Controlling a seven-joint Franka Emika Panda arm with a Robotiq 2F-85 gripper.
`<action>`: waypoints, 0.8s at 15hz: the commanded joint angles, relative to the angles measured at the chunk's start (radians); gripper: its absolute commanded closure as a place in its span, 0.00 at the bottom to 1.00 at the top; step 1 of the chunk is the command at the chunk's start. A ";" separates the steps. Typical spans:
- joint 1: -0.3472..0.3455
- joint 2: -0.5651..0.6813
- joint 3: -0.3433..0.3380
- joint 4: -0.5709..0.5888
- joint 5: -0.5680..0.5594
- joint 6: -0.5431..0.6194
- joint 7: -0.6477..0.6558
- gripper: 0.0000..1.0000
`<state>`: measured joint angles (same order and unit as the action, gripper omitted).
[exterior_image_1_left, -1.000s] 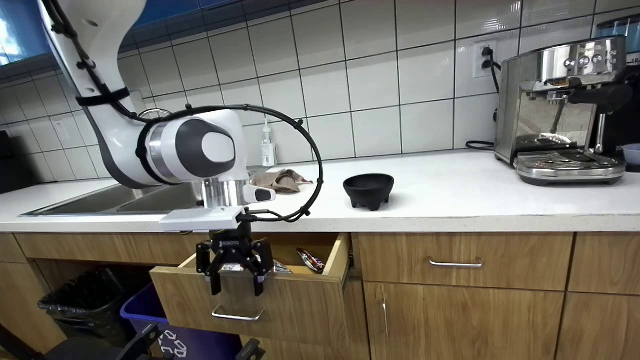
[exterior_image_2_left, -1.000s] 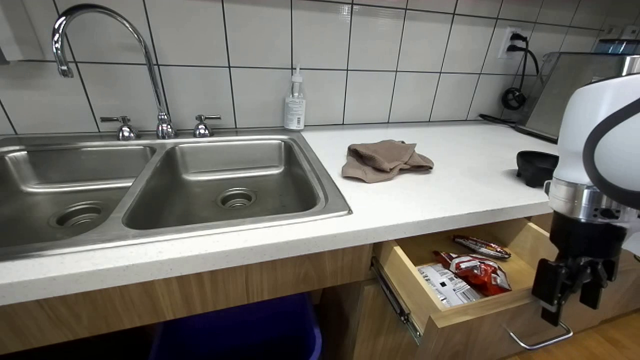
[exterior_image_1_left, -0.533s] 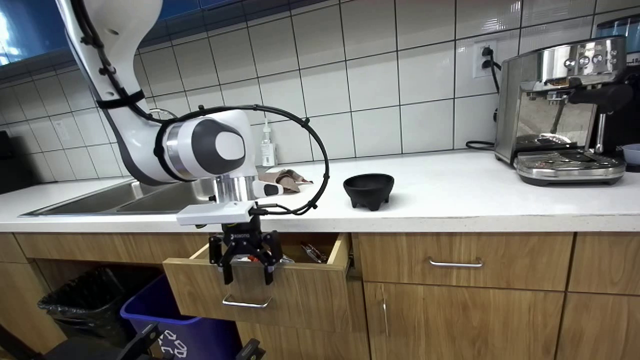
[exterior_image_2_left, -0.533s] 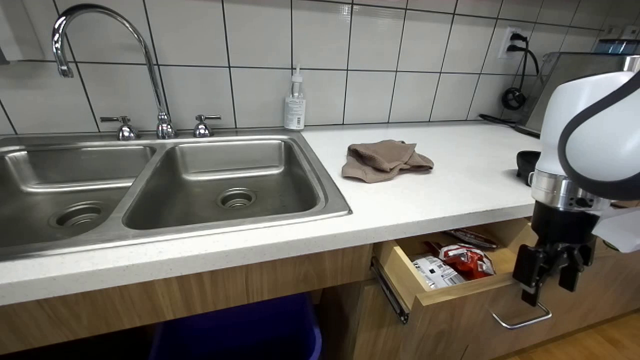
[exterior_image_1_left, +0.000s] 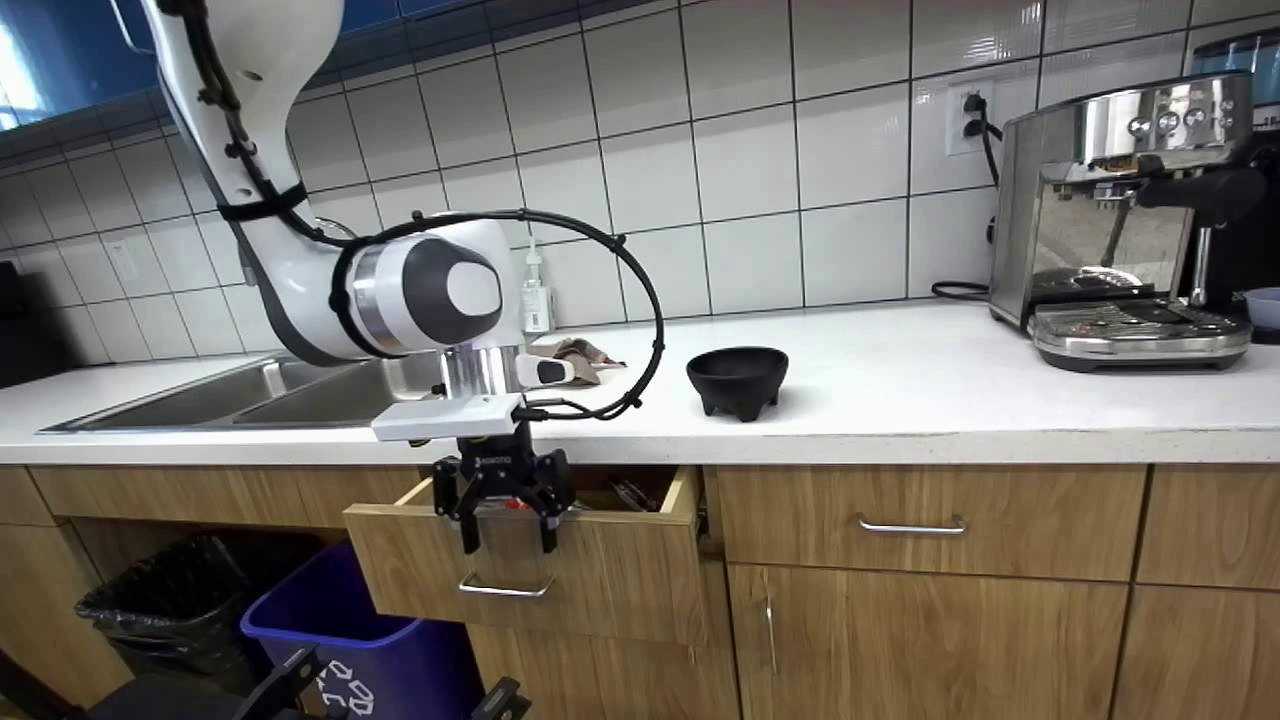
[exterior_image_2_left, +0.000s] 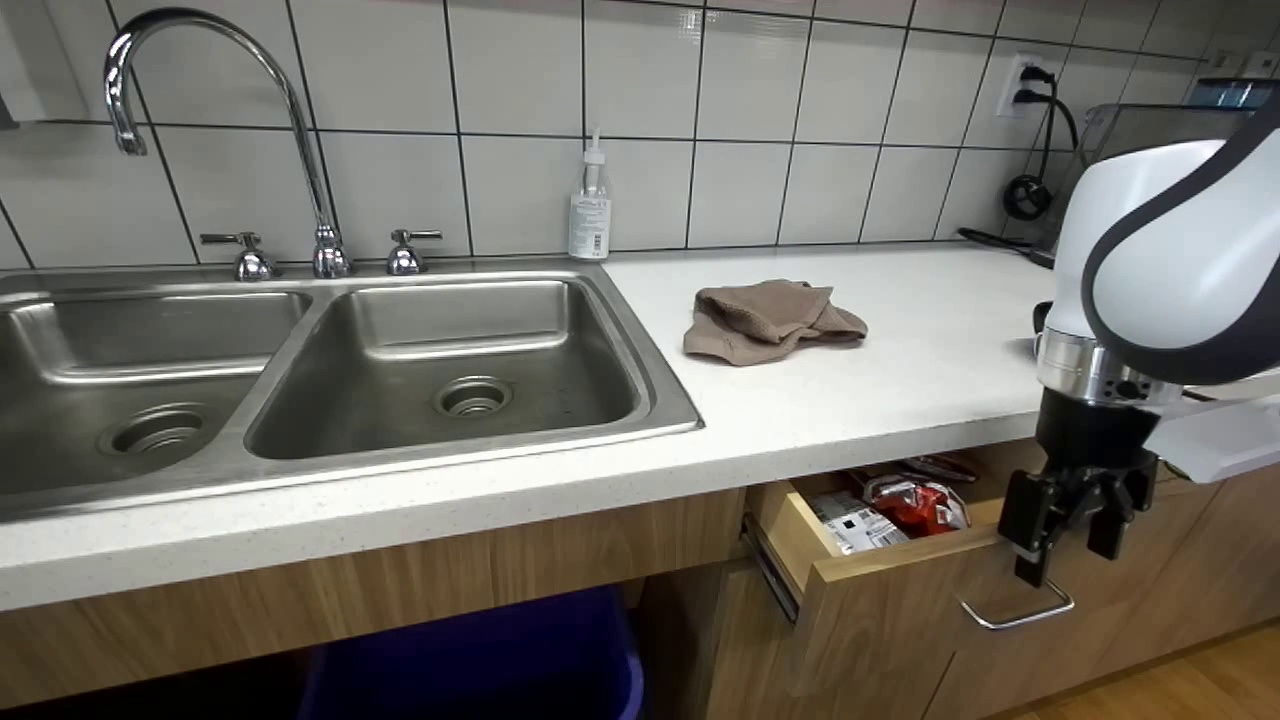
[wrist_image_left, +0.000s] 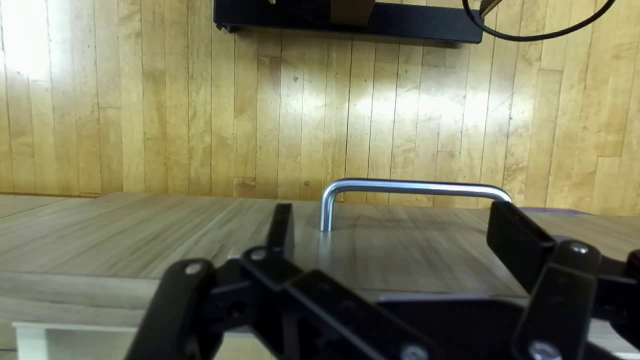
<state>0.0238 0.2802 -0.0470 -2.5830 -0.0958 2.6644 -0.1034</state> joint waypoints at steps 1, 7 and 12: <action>-0.026 0.056 0.024 0.090 0.015 -0.012 -0.024 0.00; -0.029 0.092 0.020 0.161 0.016 -0.037 -0.022 0.00; -0.026 0.119 0.026 0.217 0.015 -0.058 -0.022 0.00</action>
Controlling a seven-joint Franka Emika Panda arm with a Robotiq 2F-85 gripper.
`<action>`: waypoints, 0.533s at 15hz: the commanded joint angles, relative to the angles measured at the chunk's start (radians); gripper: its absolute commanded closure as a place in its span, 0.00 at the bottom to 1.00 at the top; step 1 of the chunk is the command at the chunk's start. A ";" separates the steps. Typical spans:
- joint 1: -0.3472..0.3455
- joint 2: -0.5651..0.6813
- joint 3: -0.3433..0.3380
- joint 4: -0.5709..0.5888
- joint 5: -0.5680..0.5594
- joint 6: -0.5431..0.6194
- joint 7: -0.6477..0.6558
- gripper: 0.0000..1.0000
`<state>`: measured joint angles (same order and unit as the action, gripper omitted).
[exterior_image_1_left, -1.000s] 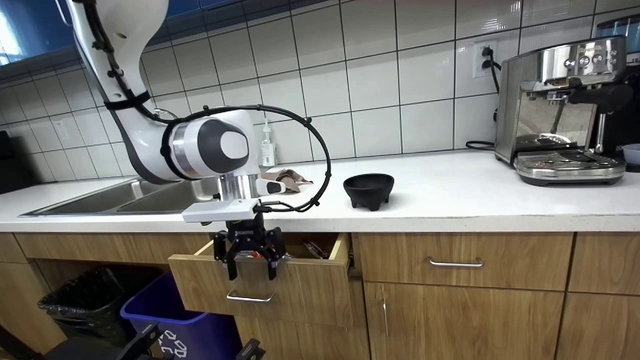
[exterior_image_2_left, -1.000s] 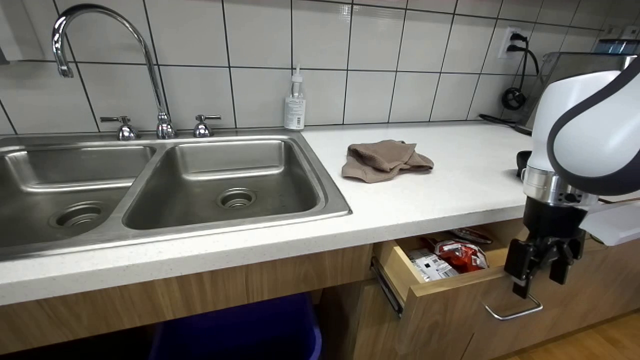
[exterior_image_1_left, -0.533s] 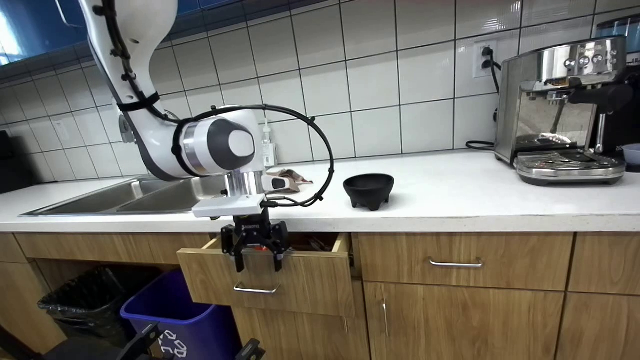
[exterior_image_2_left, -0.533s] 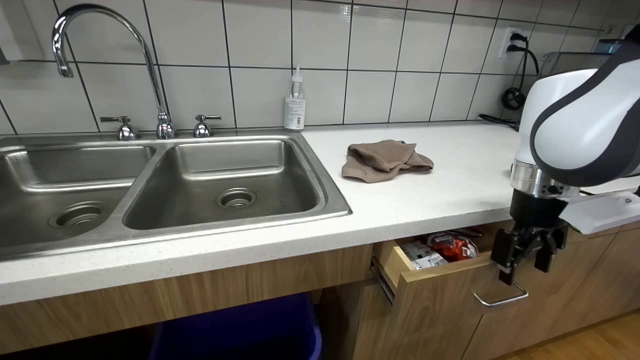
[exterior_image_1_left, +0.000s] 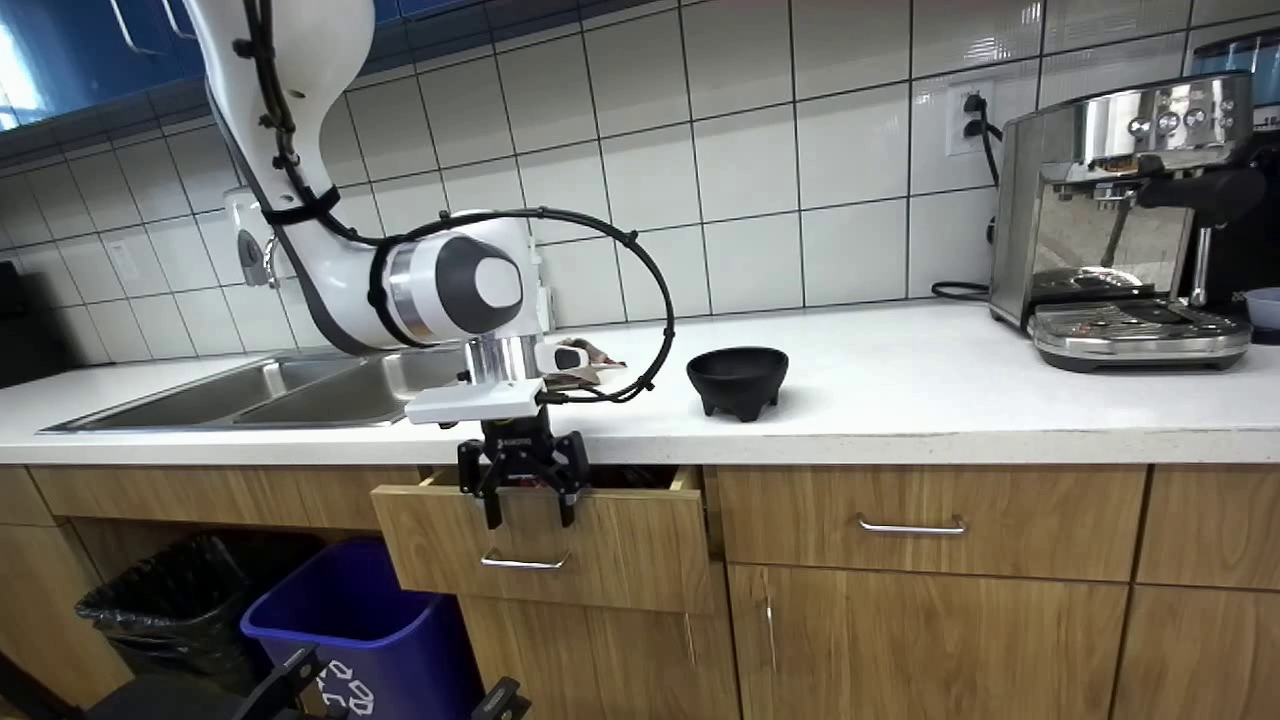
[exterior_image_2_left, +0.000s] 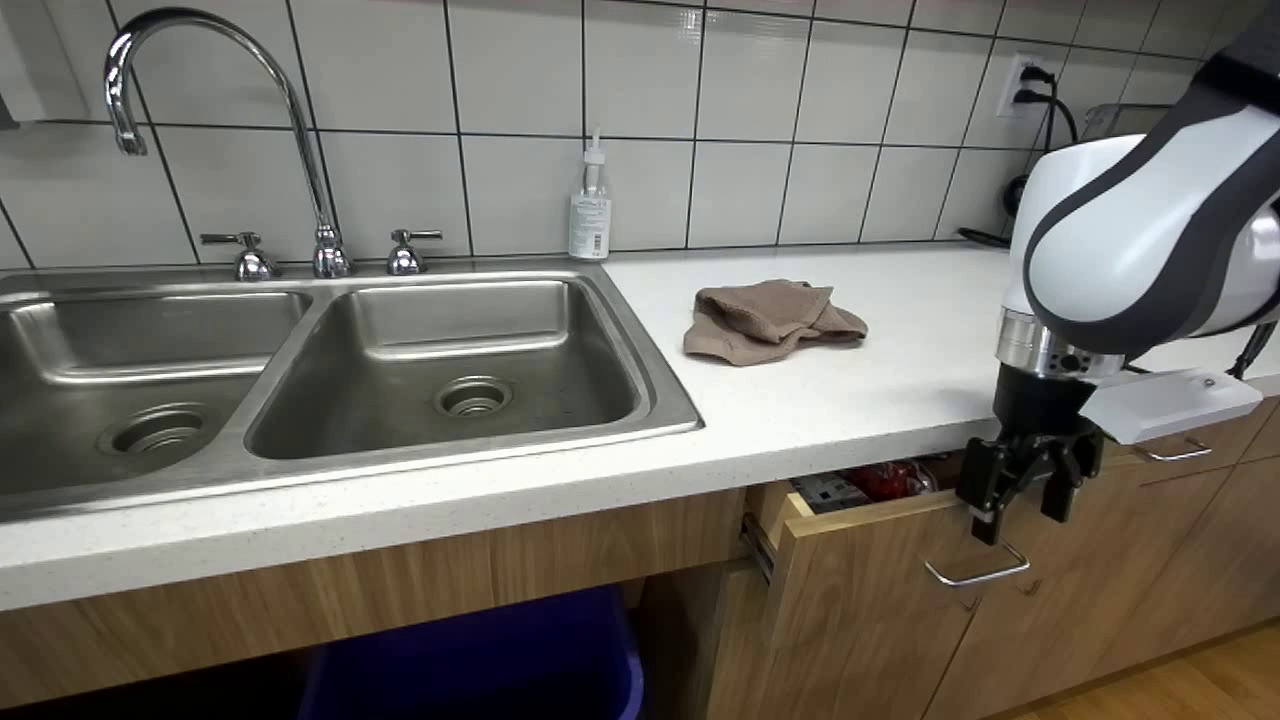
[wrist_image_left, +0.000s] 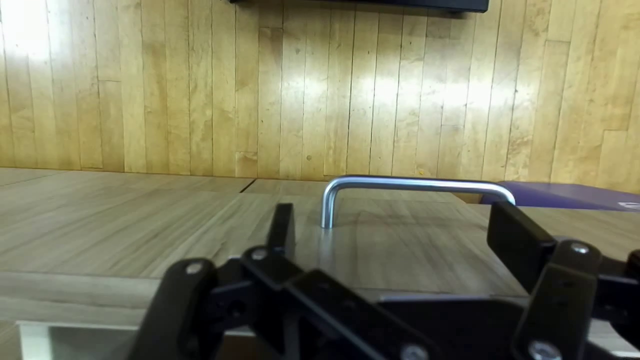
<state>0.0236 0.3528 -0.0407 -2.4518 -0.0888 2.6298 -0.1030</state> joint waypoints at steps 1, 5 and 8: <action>-0.026 0.052 0.020 0.097 0.008 -0.028 -0.022 0.00; -0.022 0.073 0.015 0.140 -0.004 -0.040 -0.017 0.00; -0.019 0.090 0.012 0.172 -0.009 -0.046 -0.012 0.00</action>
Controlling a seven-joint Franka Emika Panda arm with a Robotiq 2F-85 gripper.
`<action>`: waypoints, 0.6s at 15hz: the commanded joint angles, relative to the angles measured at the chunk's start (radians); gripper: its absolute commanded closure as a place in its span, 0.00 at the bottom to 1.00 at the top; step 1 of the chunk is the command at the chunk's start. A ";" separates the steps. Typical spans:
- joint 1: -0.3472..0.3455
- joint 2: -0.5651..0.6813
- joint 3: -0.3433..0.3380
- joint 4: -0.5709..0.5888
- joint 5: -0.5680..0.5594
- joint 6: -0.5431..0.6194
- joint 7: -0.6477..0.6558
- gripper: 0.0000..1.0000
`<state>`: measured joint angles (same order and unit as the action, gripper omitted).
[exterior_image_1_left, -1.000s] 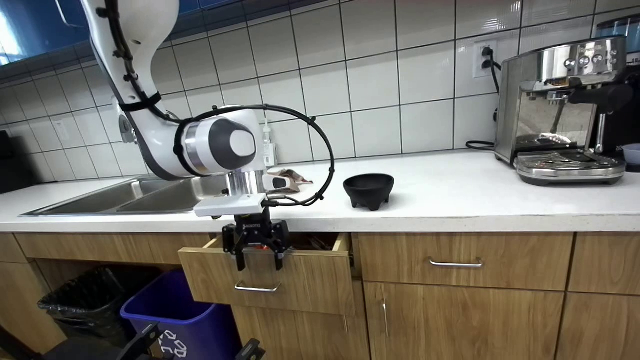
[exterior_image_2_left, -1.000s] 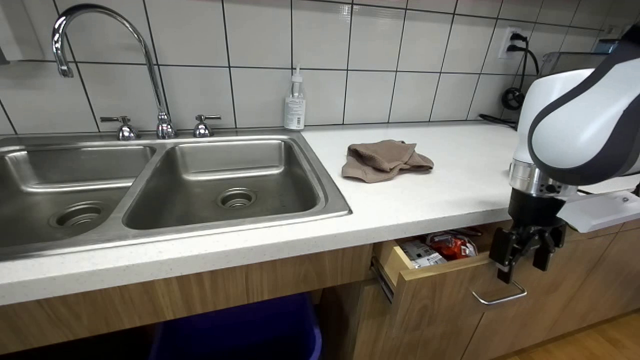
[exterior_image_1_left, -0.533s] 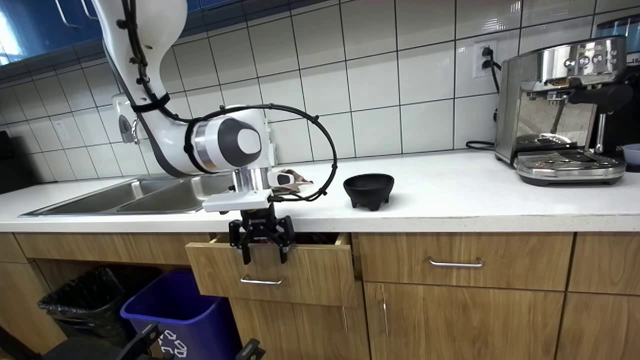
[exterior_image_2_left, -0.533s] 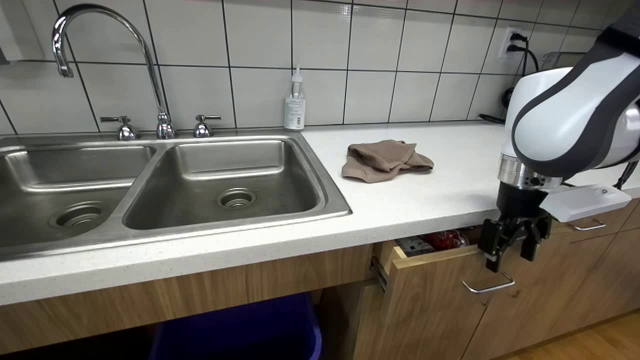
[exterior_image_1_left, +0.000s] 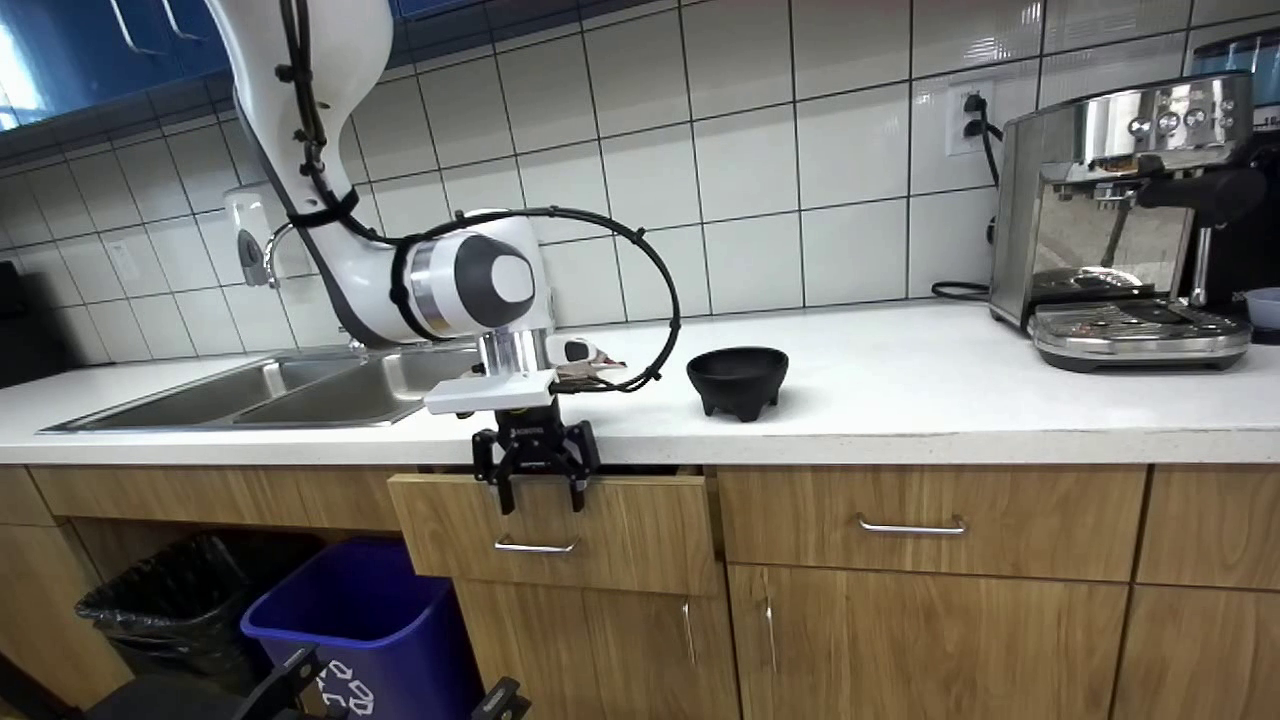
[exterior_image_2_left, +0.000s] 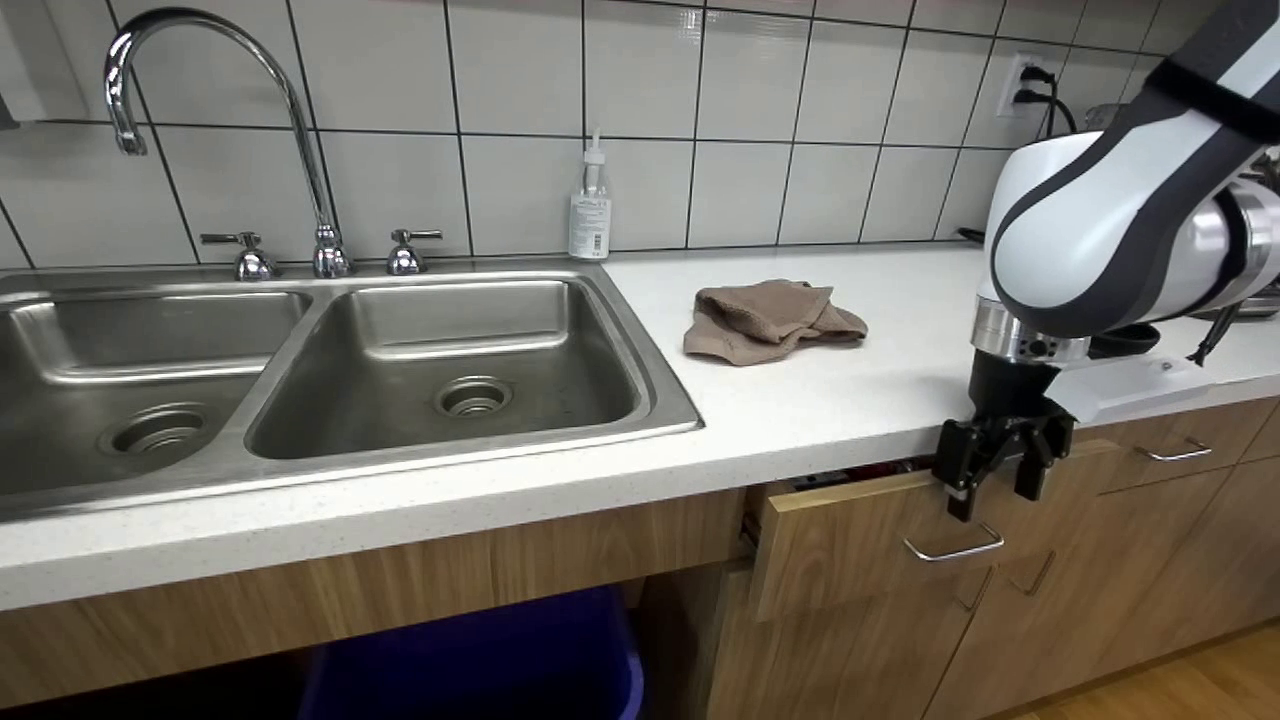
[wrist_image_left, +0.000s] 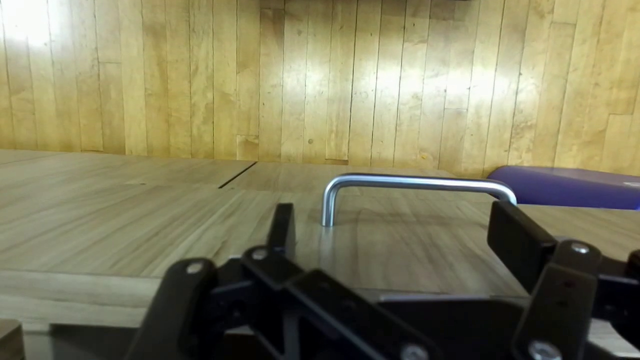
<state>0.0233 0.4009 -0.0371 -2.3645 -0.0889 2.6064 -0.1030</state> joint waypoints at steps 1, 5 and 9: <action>-0.018 0.049 0.008 0.093 -0.011 -0.023 -0.011 0.00; -0.024 0.051 0.014 0.101 -0.002 -0.022 -0.019 0.00; -0.037 0.021 0.020 0.056 0.010 -0.015 -0.028 0.00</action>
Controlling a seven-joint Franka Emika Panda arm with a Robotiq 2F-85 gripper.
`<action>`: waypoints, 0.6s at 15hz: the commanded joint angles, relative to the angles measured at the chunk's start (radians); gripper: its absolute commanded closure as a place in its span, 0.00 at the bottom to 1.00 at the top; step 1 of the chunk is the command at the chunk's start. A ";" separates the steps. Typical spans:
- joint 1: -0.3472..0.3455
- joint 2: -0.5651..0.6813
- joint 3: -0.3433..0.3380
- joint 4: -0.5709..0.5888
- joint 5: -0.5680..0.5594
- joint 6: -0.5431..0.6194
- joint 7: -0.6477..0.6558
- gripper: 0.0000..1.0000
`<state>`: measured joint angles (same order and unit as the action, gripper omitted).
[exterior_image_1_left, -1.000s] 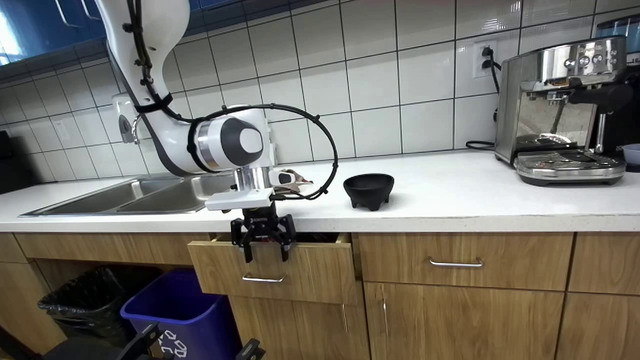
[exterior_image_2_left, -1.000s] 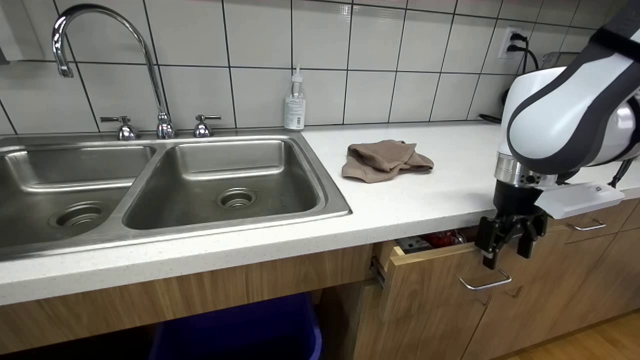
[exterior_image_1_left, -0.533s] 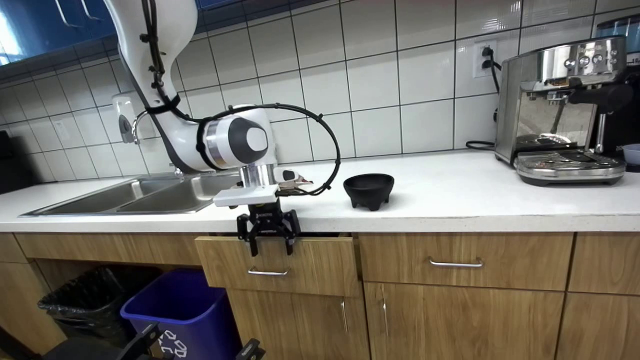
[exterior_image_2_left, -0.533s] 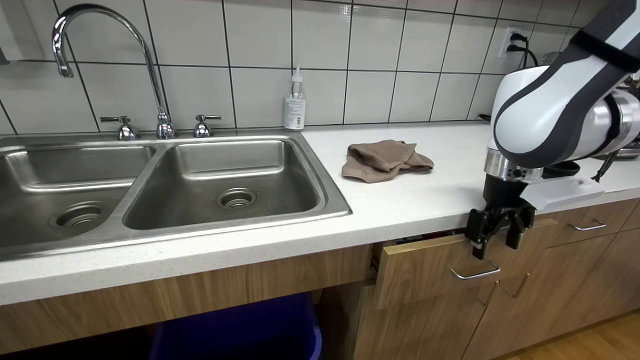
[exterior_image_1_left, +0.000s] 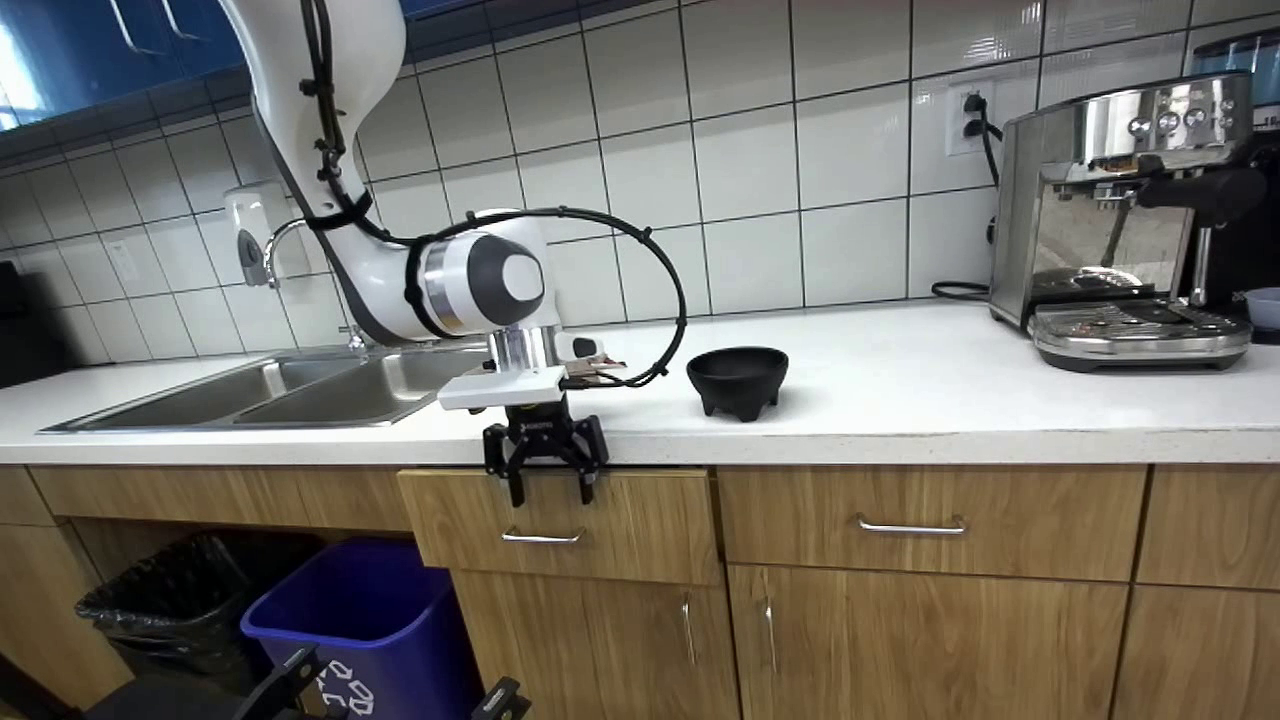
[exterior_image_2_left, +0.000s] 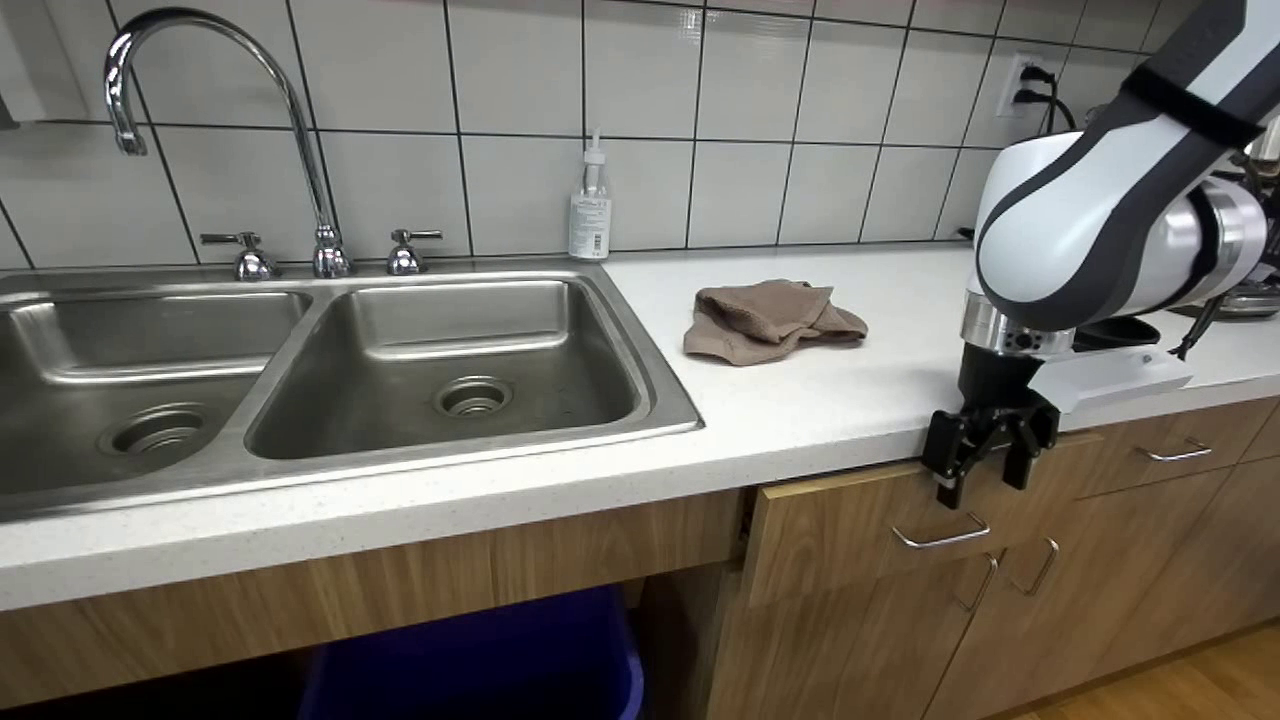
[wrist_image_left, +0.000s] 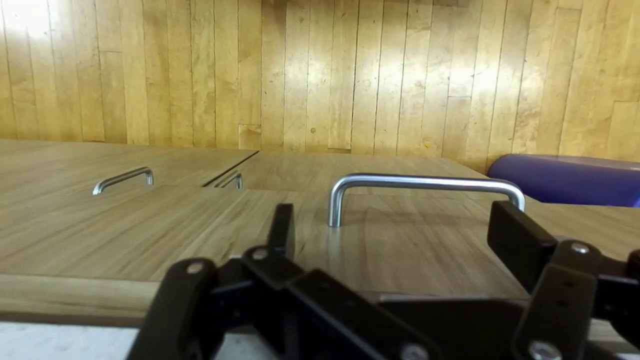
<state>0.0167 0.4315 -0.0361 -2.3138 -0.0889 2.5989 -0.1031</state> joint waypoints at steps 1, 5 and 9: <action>-0.030 -0.017 0.018 -0.008 0.008 -0.004 -0.026 0.00; -0.042 -0.068 0.028 -0.085 0.024 0.015 -0.033 0.00; -0.054 -0.128 0.039 -0.180 0.052 0.031 -0.039 0.00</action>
<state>-0.0023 0.3909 -0.0257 -2.3981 -0.0697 2.6109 -0.1052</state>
